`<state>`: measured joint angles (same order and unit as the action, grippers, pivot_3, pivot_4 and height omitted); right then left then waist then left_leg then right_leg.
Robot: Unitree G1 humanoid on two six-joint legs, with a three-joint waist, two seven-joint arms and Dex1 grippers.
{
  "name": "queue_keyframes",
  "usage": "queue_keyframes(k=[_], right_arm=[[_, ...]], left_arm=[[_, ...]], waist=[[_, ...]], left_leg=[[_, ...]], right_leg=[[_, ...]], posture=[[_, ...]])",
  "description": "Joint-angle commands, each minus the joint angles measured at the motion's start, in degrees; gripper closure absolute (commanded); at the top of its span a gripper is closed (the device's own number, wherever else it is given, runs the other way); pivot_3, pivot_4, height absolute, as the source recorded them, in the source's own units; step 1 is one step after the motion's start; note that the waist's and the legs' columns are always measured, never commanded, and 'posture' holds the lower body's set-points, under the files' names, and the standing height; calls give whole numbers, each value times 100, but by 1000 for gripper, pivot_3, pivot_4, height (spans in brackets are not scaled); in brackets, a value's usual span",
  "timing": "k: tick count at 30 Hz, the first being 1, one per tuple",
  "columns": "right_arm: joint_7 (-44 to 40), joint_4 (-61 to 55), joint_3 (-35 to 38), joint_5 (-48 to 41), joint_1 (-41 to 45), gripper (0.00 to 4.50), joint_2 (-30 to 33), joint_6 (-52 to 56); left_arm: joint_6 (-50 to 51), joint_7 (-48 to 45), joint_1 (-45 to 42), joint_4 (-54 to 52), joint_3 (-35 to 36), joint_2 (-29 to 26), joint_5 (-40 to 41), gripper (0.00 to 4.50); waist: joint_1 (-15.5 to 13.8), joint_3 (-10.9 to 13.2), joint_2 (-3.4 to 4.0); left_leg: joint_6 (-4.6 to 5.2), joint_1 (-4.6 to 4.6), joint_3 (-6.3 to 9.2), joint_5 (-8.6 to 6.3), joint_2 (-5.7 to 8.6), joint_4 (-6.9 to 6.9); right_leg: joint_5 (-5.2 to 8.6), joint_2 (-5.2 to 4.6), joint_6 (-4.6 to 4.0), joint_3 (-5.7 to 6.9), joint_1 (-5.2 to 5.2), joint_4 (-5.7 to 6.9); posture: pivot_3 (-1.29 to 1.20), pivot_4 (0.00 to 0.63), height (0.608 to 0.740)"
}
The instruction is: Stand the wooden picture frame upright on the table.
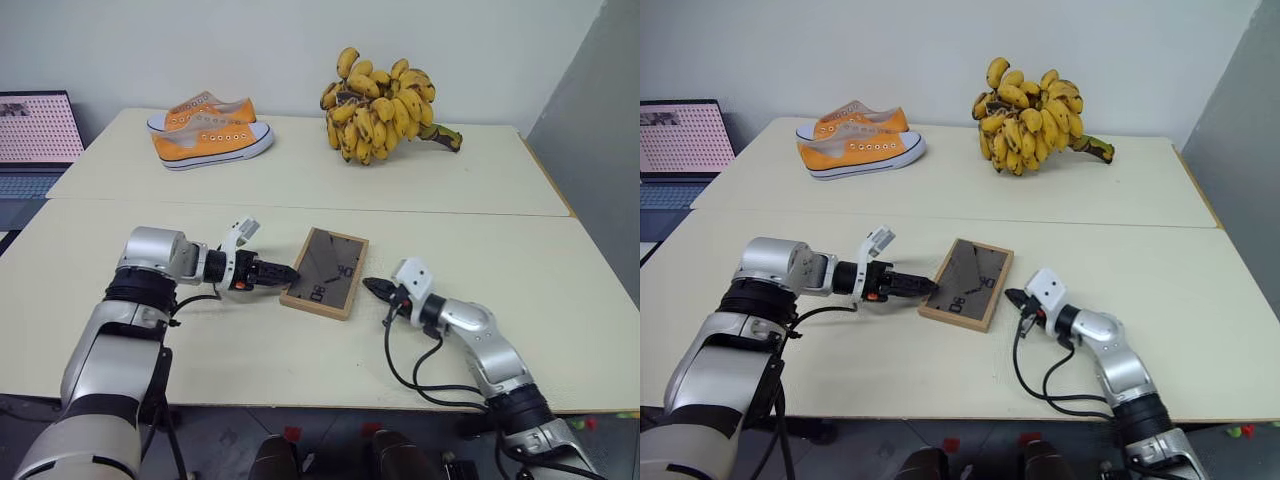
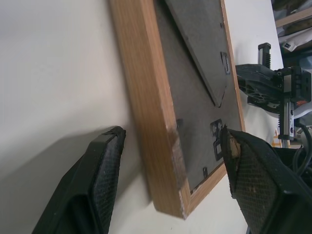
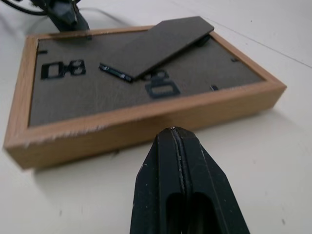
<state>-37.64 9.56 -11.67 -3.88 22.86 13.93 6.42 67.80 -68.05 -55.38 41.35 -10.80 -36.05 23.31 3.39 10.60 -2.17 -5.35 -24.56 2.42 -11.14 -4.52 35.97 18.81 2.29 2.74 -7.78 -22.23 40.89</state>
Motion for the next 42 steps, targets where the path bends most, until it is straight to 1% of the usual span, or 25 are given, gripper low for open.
queue_keyframes(k=[1, 8, 17, 19, 20, 22, 23, 24, 27, 28, 33, 36, 38, 42], right_arm=[[164, 35, -85, 35, 225, 4500, -264, -171], [324, 305, -123, 90, 432, 4500, -590, -242], [337, 427, -49, 66, 444, 4500, -611, -293], [356, 483, -29, 66, 479, 4500, -617, -309], [361, 507, -23, 66, 492, 4500, -619, -320], [363, 547, -19, 65, 511, 4500, -620, -347], [362, 569, -17, 64, 517, 4500, -617, -369], [362, 585, -17, 63, 520, 4500, -614, -385], [371, 672, -17, 76, 544, 4500, -599, -455], [375, 701, -15, 78, 559, 4500, -596, -470], [431, 832, 50, 66, 654, 4500, -581, -536], [466, 840, 124, 60, 669, 4500, -493, -557], [429, 707, 218, 48, 627, 4500, -299, -537], [289, 250, 592, -120, 585, 4500, 278, -298]], left_arm=[[-76, -22, -156, 43, 48, 133, -54, 1197], [-64, -36, -198, 128, 140, 173, -76, 1197], [-4, -79, -170, 82, 250, 161, -25, 1197], [35, -74, -196, 106, 348, 157, 33, 1561], [49, -87, -209, 117, 386, 155, 59, 1619], [55, -111, -225, 114, 413, 146, 65, 2099], [50, -110, -240, 129, 434, 148, 55, 2242], [47, -104, -249, 139, 451, 150, 48, 2512], [-12, -89, -313, 227, 526, 156, 36, 3029], [-29, -89, -335, 258, 549, 158, 40, 3124], [-71, -79, -383, 308, 663, 180, 91, 3197], [-418, 9, -291, 127, 775, 181, 64, 3197], [-908, 141, -158, -173, 1001, 172, 92, 3197], [-1087, 234, -39, -774, 1468, 75, 381, 3197]], waist=[[0, 0, 0], [-6, 1, 2], [-12, 2, 3], [-10, 2, 3], [-10, 2, 3], [-4, 2, 4], [-3, 2, 4], [-4, 2, 4], [-2, 2, 4], [-1, 2, 4], [1, 3, 5], [1, 3, 5], [-1, 3, 6], [-11, 14, 23]], left_leg=[[0, 0, 1, 0, 0, 0], [-2, -9, 29, 1, 0, 1], [-5, -15, 52, 3, 0, 0], [-5, -16, 53, 3, 0, 0], [-5, -16, 53, 3, 0, 0], [-5, -16, 54, 3, 0, 0], [-5, -16, 54, 3, 0, 0], [-5, -16, 55, 3, 0, 0], [-6, -16, 57, 4, 0, 0], [-6, -16, 58, 4, 0, 0], [-7, -16, 60, 5, 0, -1], [-8, -16, 61, 5, 0, -1], [-8, -16, 61, 5, 0, -1], [-20, -19, 61, 12, 1, -1]], right_leg=[[0, 0, 0, 1, 0, 0], [0, -1, -1, 28, 2, 0], [5, -1, -11, 54, 3, 6], [5, -1, -12, 55, 3, 6], [5, -1, -12, 55, 3, 6], [6, -1, -12, 55, 3, 6], [6, -1, -12, 55, 2, 6], [6, -1, -13, 57, 3, 7], [6, -1, -13, 58, 3, 8], [6, -1, -13, 59, 3, 8], [6, -1, -13, 60, 2, 11], [6, -1, -14, 61, 3, 11], [6, -1, -14, 61, 3, 11], [6, -5, -14, 61, 3, 11]], posture=[[0, 150, 740], [0, 150, 740], [0, 150, 740], [0, 150, 740], [0, 150, 740], [0, 150, 740], [0, 150, 740], [0, 150, 740], [0, 150, 740], [0, 150, 740], [0, 150, 740], [0, 150, 740], [0, 150, 740], [0, 150, 740]])
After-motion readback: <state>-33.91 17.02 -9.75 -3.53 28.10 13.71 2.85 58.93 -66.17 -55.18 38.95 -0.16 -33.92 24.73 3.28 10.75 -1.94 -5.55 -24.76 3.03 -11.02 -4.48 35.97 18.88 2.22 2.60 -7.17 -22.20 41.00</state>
